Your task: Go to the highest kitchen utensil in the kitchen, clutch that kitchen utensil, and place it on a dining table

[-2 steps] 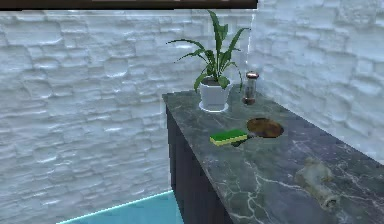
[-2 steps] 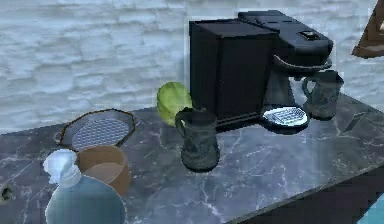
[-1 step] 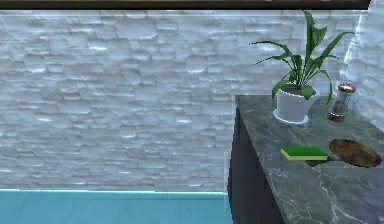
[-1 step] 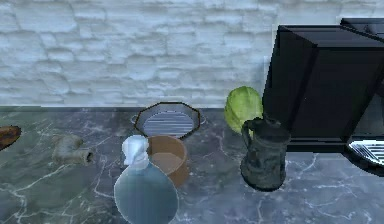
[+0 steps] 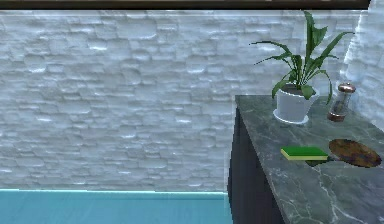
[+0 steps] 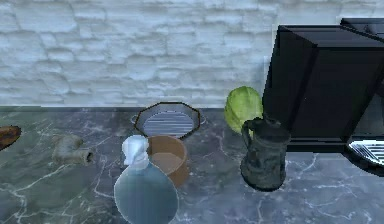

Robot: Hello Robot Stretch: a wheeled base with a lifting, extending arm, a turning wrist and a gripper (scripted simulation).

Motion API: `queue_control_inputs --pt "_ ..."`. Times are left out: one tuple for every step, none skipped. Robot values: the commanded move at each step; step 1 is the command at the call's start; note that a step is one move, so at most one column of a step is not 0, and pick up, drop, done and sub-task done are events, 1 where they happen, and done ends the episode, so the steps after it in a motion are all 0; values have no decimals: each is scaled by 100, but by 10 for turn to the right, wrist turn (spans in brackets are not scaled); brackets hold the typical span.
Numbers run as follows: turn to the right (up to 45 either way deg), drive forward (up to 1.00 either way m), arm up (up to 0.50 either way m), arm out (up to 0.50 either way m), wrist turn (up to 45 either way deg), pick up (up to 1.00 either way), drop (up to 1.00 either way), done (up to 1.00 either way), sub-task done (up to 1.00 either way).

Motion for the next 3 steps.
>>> queue_control_inputs --pt "0 0 38 0 0 0 0 0 0" --pt "0 0 0 24 0 0 0 0 0" --pt "0 0 0 0 450 0 0 0 0"
